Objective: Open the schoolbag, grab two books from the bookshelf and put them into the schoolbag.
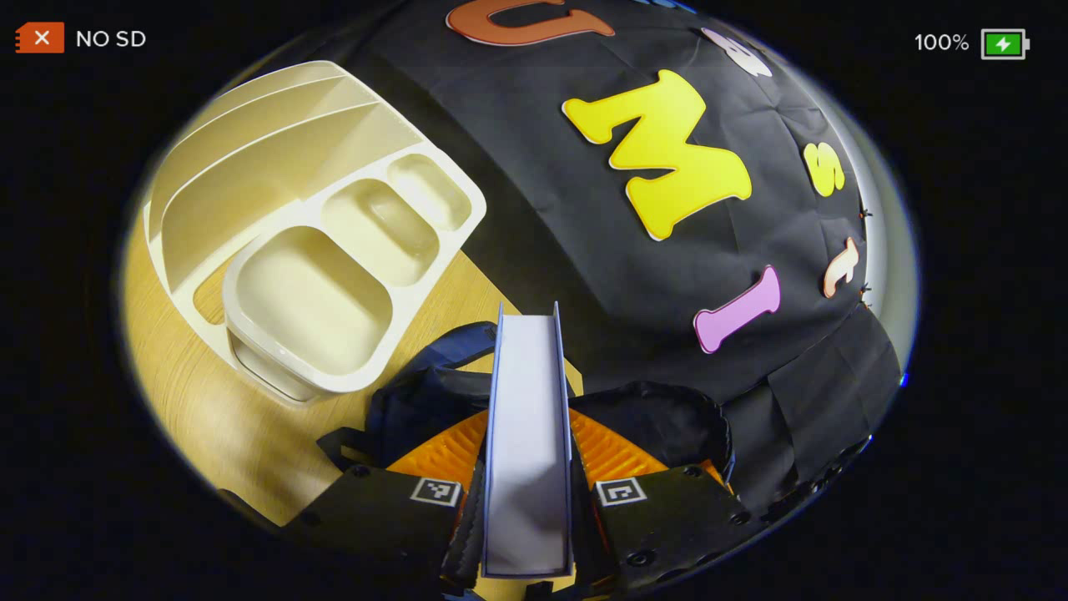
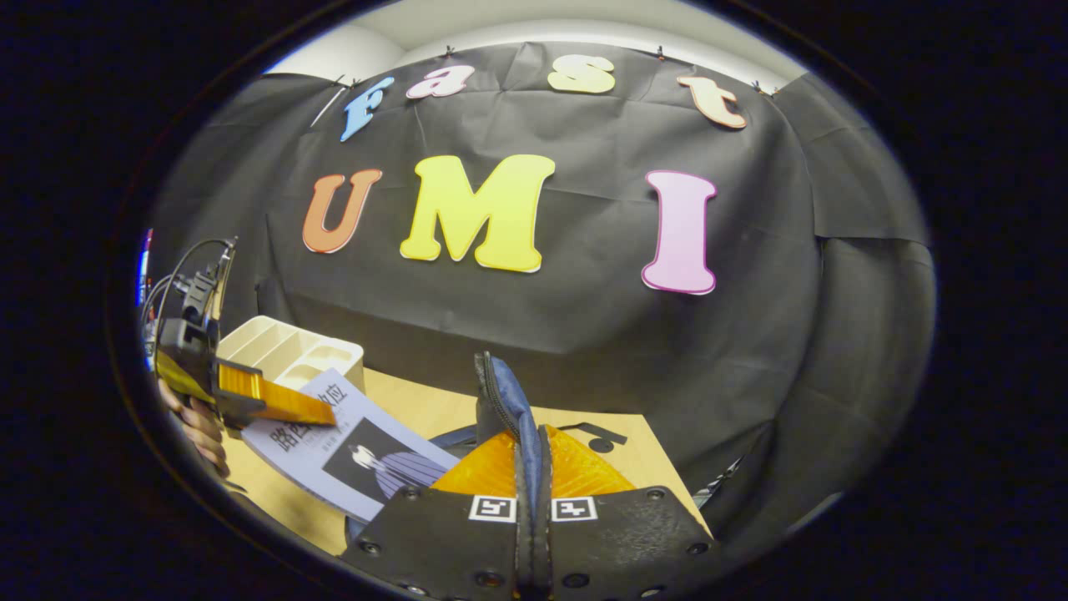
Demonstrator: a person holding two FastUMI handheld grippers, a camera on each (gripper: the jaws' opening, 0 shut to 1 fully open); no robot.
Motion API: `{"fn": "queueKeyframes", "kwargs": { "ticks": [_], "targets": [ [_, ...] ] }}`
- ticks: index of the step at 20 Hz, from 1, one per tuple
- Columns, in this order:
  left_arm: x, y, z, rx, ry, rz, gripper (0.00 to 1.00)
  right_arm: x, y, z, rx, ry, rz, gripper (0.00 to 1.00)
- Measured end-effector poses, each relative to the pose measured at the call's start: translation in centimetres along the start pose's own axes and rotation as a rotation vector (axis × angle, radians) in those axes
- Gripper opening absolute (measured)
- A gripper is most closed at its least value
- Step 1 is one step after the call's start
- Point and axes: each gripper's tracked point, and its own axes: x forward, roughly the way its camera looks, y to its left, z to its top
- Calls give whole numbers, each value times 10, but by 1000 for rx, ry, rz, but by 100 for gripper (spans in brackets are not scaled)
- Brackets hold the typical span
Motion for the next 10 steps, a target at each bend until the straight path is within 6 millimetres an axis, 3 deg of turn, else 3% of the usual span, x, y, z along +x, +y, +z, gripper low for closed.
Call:
{"fn": "queueKeyframes", "kwargs": {
  "ticks": [6, 10],
  "targets": [
    [26, -14, -34, 3, 4, -19, 45, -4, 8, 7, 9, -25, 48, 0],
    [47, -21, -47, -42, -40, -36, 45, -5, 2, 15, 37, -44, 62, 1]
  ]
}}
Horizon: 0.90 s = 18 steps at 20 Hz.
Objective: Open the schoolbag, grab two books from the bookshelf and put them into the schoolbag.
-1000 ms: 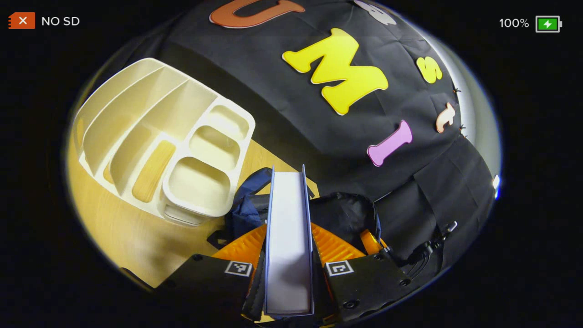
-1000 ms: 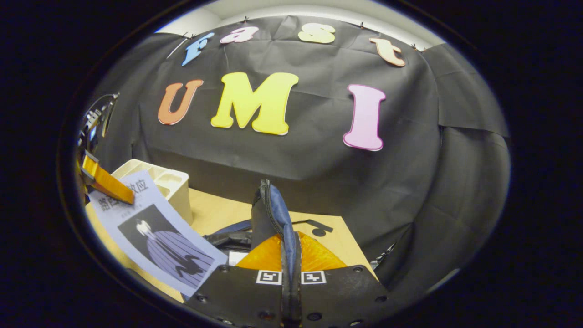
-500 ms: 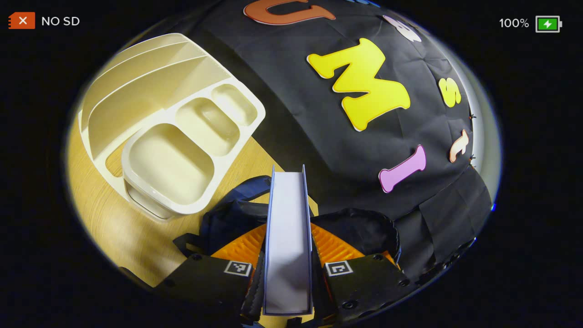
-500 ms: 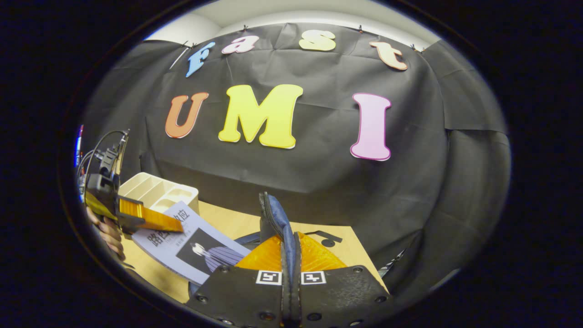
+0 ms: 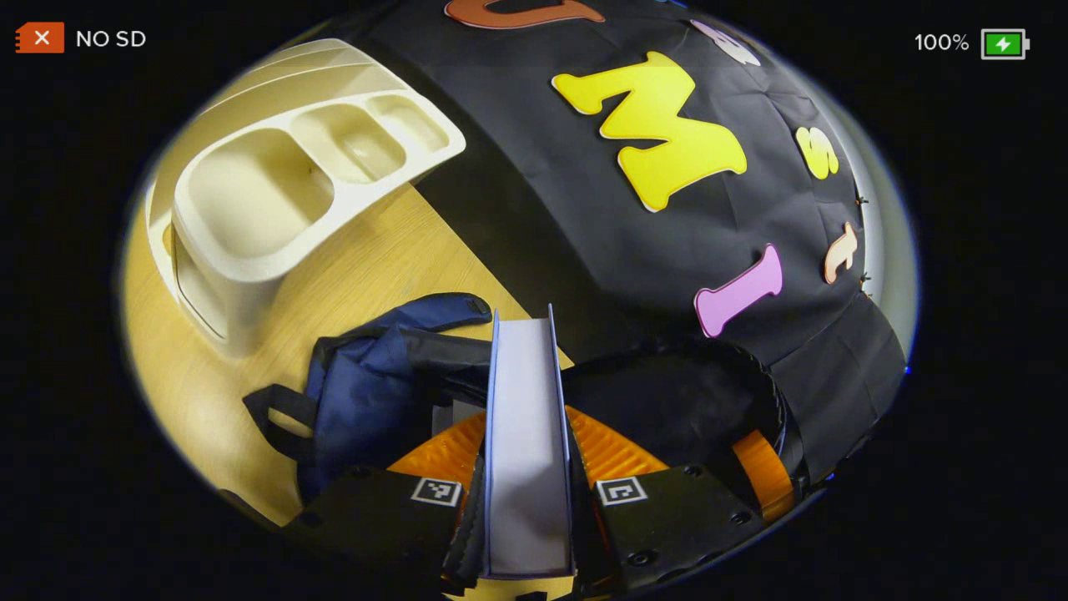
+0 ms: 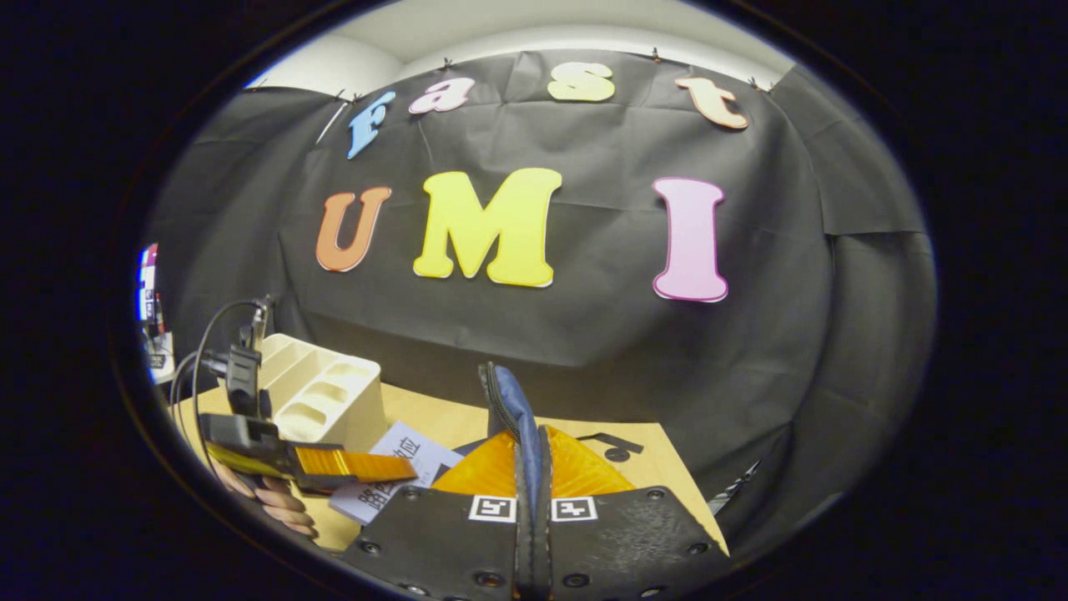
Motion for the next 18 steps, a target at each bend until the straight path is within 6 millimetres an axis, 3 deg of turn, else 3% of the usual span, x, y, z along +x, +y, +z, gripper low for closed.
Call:
{"fn": "queueKeyframes", "kwargs": {
  "ticks": [4, 12, 15, 18],
  "targets": [
    [14, 2, -9, -55, -74, -28, 45, -2, 1, 3, 22, -13, 23, 1],
    [52, 1, -44, -100, -129, -80, 45, -3, 38, 2, 8, -18, 109, 1],
    [62, 0, -58, -114, -129, -91, 45, -2, 46, 0, 8, -15, 126, 1],
    [66, 0, -59, -128, -135, -94, 45, -1, 48, -1, 29, -6, 138, 1]
  ]
}}
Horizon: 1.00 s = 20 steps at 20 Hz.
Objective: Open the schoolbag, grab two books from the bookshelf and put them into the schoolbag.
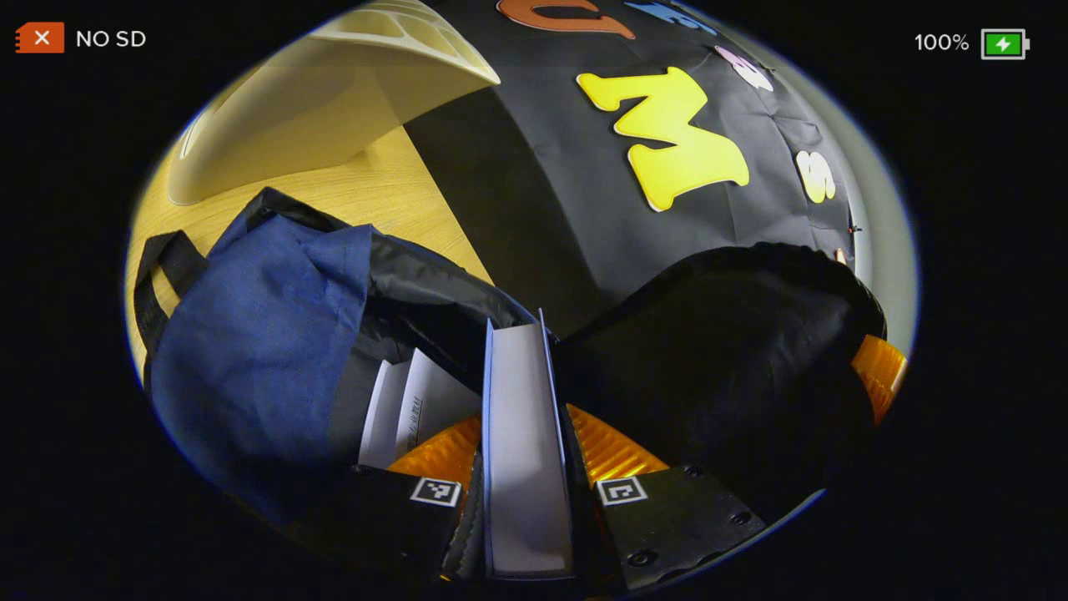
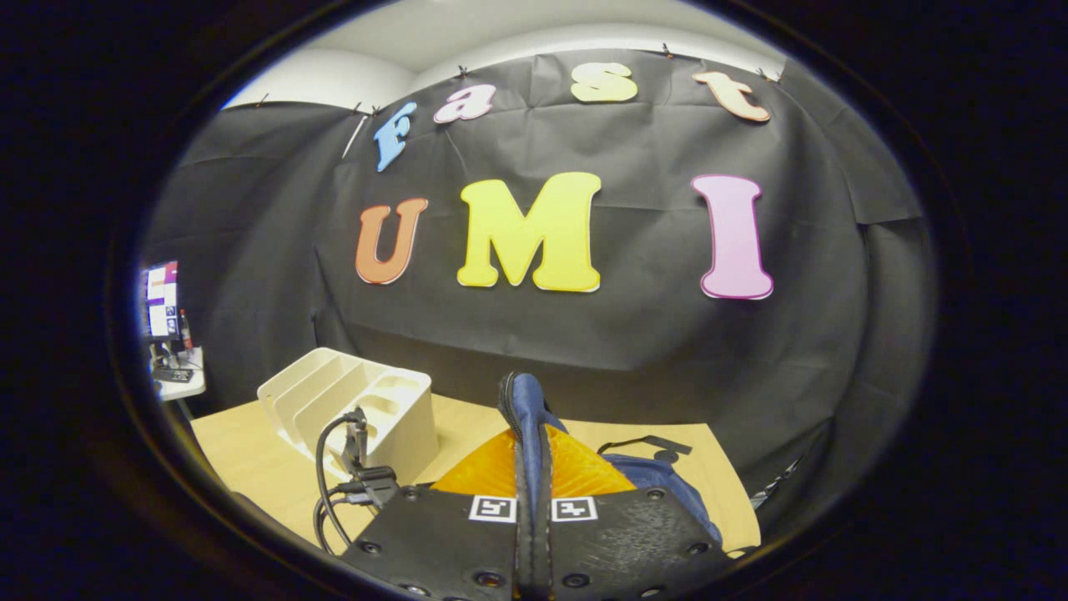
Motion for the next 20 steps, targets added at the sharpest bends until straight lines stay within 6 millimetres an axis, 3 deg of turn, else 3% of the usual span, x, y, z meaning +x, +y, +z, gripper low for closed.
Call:
{"fn": "queueKeyframes", "kwargs": {
  "ticks": [3, 5, 6, 8, 10, 13, 15, 16, 20],
  "targets": [
    [-1, 12, -1, -12, 12, 42, 46, 1, -3, -4, 6, -3, -8, 1],
    [-1, 24, -5, -13, 41, 88, 52, 0, -6, -10, 16, 4, -10, 1],
    [-3, 23, -5, -21, 52, 97, 63, -1, -7, -12, 22, 2, -10, 2],
    [-6, 19, -7, 18, 64, 99, 68, -3, -12, -14, 37, -1, -17, 1],
    [-9, 19, -10, 85, 81, 125, 87, -6, -18, -17, 53, 1, -29, 1],
    [-21, 28, -4, 185, 72, 198, 86, -7, -32, -21, 74, -1, -58, 1],
    [-30, 37, 11, 237, 36, 258, 85, -9, -47, -29, 101, 6, -96, 1],
    [-32, 40, 13, 251, 34, 272, 99, -9, -50, -34, 130, 11, -98, 1],
    [-52, 55, 31, 321, 17, 317, 99, -8, -76, -49, 225, 33, -142, 0]
  ]
}}
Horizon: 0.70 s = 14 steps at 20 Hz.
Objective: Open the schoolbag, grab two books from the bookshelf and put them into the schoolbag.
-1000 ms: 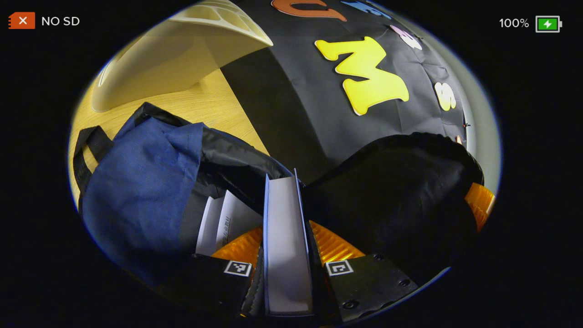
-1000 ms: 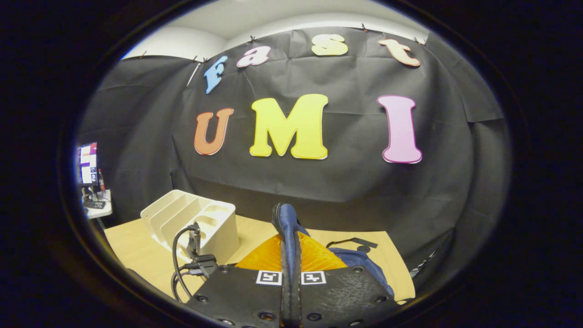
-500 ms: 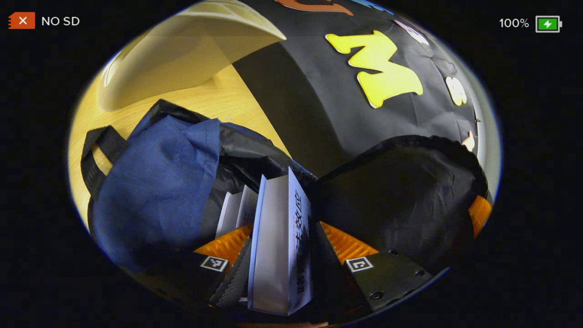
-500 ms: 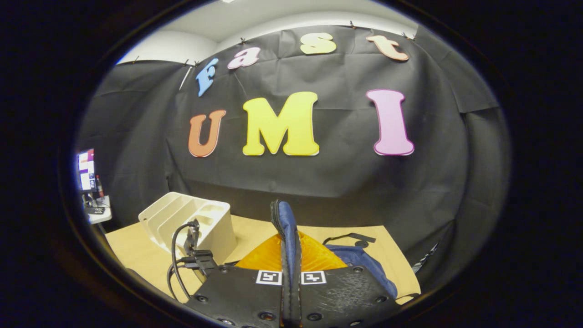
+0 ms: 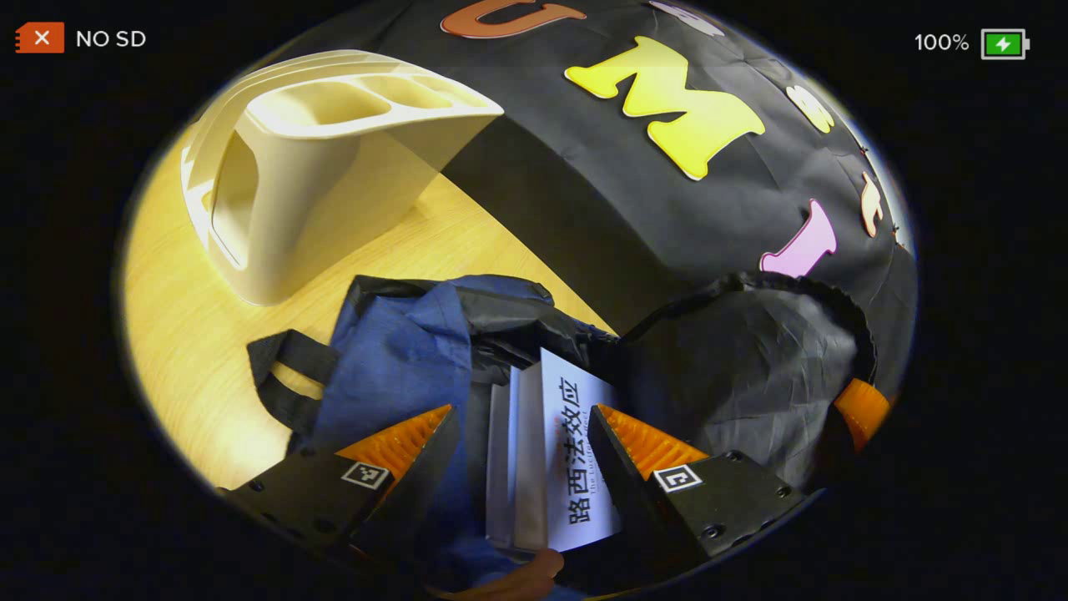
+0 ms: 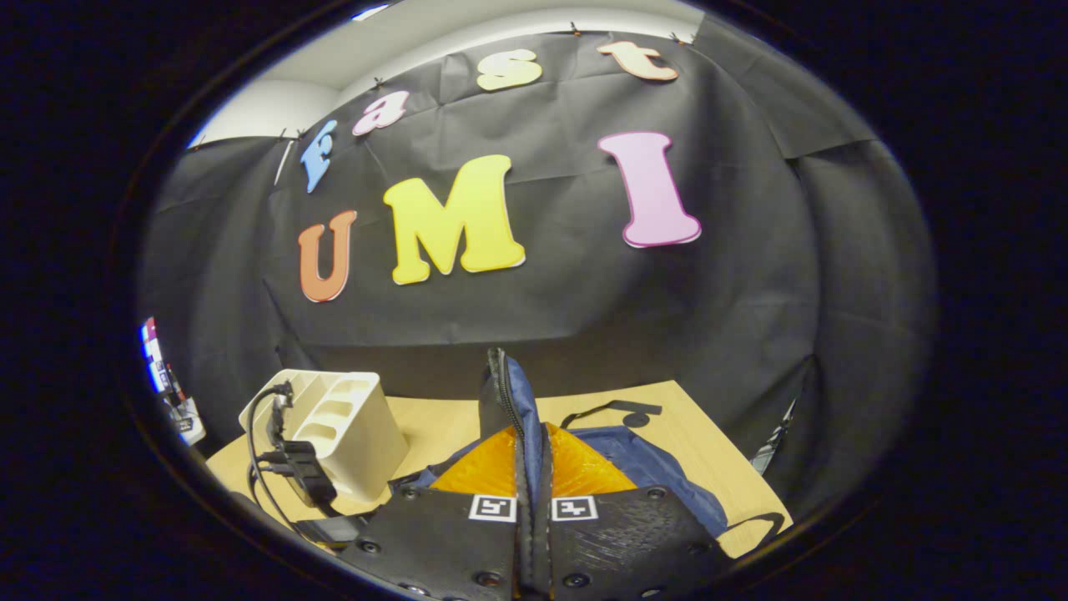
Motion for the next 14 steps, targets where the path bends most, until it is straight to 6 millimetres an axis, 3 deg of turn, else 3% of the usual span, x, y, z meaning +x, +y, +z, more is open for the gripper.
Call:
{"fn": "queueKeyframes", "kwargs": {
  "ticks": [5, 14],
  "targets": [
    [-41, 13, 14, 118, -39, -6, 99, 1, -19, -17, 21, 23, -65, 1],
    [-113, 32, 85, 246, -276, -85, 98, -1, -19, -50, 86, 81, -94, 2]
  ]
}}
